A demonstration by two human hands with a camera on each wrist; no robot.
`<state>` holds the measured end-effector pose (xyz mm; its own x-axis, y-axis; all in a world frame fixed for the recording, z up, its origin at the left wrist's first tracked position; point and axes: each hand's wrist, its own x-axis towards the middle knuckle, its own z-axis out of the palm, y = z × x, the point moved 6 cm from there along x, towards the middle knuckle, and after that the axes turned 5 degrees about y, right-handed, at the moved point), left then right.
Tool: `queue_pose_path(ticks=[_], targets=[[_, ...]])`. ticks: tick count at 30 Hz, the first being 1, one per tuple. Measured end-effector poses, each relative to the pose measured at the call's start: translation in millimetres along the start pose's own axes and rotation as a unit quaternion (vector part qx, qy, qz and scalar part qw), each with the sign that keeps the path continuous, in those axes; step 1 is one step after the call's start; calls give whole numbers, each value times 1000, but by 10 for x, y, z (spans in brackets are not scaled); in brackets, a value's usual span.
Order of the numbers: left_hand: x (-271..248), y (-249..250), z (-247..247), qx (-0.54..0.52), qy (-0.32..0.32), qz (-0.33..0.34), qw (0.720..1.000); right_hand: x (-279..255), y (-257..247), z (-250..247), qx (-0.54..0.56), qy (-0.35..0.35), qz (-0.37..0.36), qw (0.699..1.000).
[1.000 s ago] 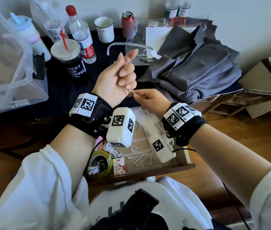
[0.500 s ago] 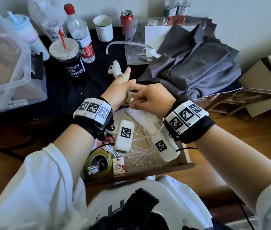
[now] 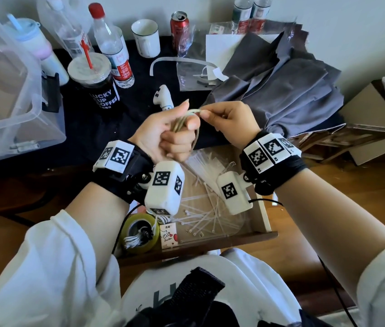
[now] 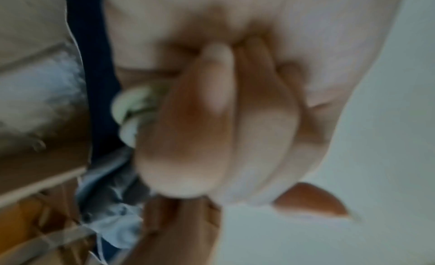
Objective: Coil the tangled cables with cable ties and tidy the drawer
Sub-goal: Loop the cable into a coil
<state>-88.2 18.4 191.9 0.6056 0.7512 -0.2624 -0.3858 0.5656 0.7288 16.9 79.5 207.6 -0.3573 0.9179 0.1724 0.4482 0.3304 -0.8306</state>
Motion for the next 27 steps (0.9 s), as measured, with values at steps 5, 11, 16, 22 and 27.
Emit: queue_pose_path(ticks=[5, 11, 16, 22, 27], targets=[[48, 375, -10, -204, -40, 150, 967, -37, 228, 231, 21, -68, 73, 995], [82, 496, -303, -94, 243, 262, 929, -197, 103, 384, -103, -164, 23, 981], [145, 328, -416, 25, 299, 222, 928, -173, -62, 338, -149, -140, -33, 978], [222, -77, -327, 168, 302, 32, 938, -157, -242, 249, -186, -100, -93, 973], [94, -288, -346, 187, 206, -63, 958, -38, -223, 21, -93, 5, -79, 993]])
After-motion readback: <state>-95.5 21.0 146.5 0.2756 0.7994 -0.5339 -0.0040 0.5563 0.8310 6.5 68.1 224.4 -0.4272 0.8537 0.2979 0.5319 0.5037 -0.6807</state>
